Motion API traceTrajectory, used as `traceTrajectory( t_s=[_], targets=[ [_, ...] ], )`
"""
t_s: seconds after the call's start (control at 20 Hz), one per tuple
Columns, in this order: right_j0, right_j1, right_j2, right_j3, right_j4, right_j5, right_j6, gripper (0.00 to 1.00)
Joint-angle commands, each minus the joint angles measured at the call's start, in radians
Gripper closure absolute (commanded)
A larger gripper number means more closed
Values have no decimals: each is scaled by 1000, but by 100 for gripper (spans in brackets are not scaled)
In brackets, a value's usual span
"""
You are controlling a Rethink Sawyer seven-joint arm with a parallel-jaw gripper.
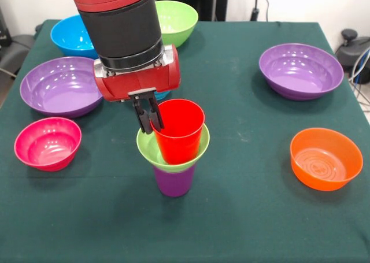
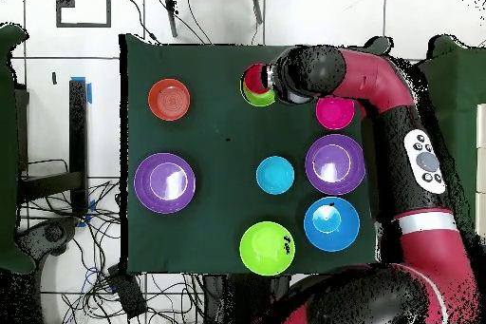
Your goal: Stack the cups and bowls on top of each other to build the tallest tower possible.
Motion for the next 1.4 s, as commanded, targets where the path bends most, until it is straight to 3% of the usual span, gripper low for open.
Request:
traceTrajectory(
  t_s=[0.05, 1.4],
  targets=[
    [24, -7, 24, 39, -68, 26, -242, 100],
    [17, 5, 28, 8, -85, 30, -267, 100]
  ],
)
